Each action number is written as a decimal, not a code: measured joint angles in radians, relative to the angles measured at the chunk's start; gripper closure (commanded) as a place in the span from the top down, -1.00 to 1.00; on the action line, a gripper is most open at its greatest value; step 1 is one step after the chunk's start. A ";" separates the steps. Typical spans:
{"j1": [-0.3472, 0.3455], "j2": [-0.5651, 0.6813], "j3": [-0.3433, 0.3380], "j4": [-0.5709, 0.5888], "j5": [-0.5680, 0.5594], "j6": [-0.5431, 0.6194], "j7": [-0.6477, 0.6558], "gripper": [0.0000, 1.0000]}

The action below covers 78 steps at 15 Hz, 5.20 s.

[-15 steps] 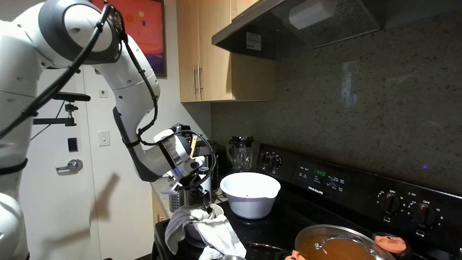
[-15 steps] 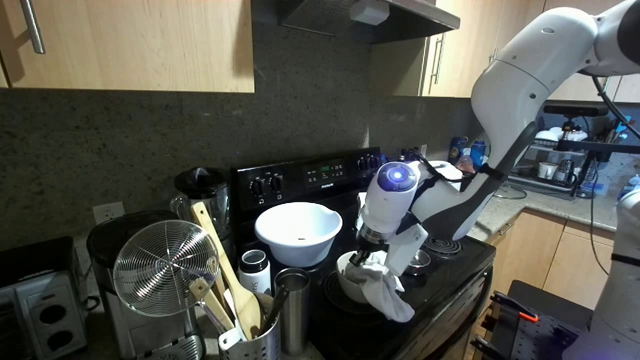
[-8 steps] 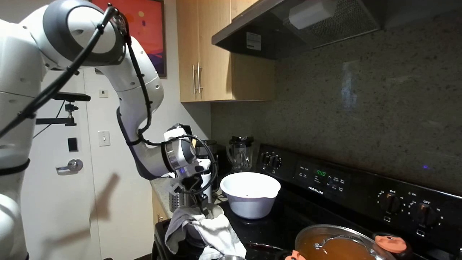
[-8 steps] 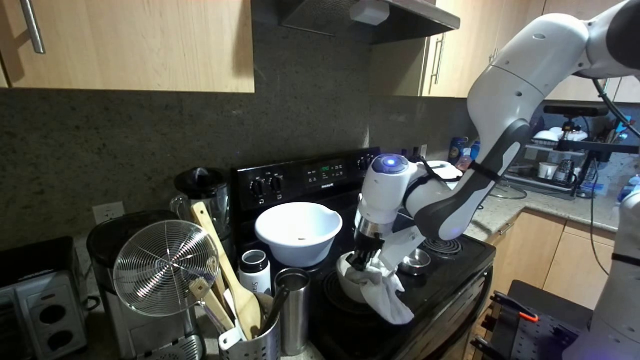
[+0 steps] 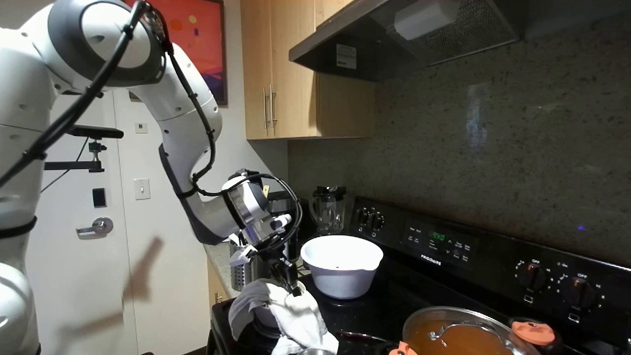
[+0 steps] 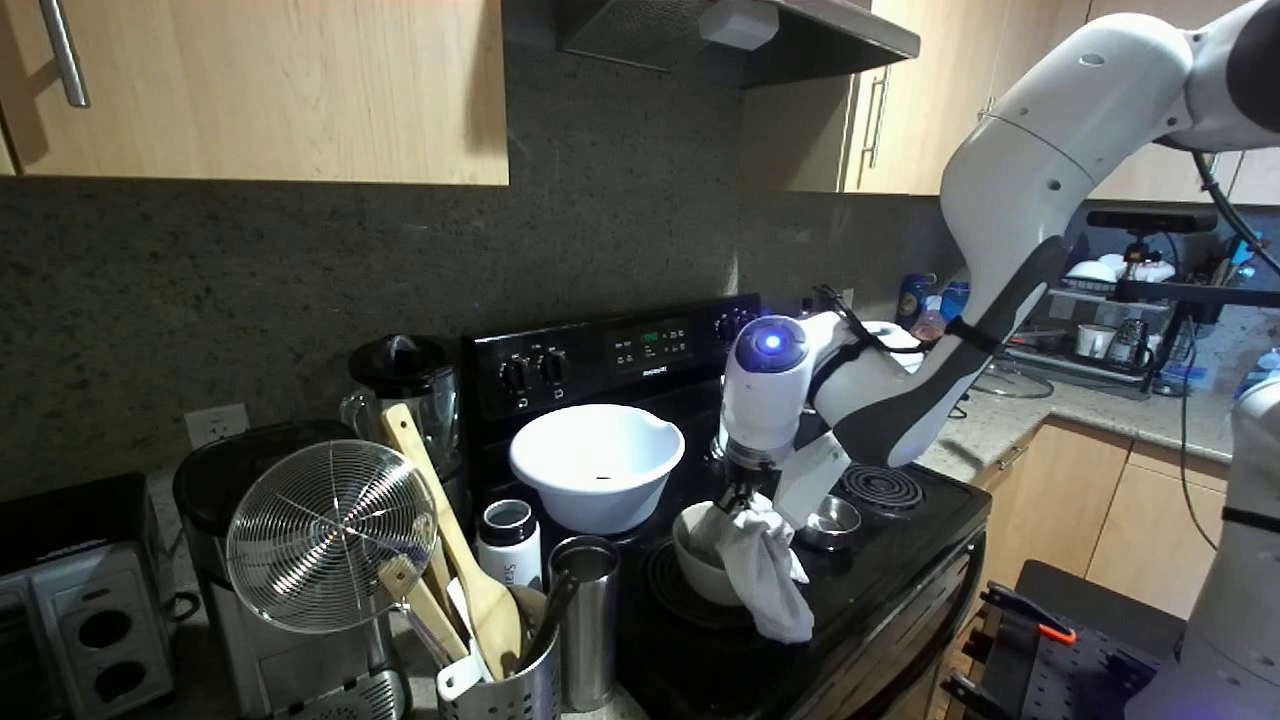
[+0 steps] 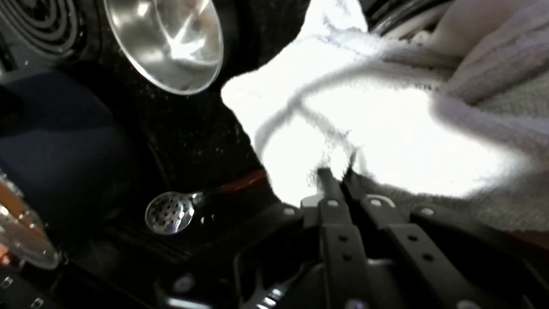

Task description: Use the towel to wipe the grey bowl, place the towel on the left side of the countertop, place the silver bowl inside the grey bowl then put the grey bowl inside the white basin

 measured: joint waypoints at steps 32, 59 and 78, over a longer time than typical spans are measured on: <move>0.032 -0.339 0.175 0.151 0.396 0.059 -0.307 -0.91; 0.144 0.139 0.125 0.618 0.280 0.126 -0.270 1.00; -0.124 -0.175 -0.088 0.065 0.429 -0.066 -0.405 1.00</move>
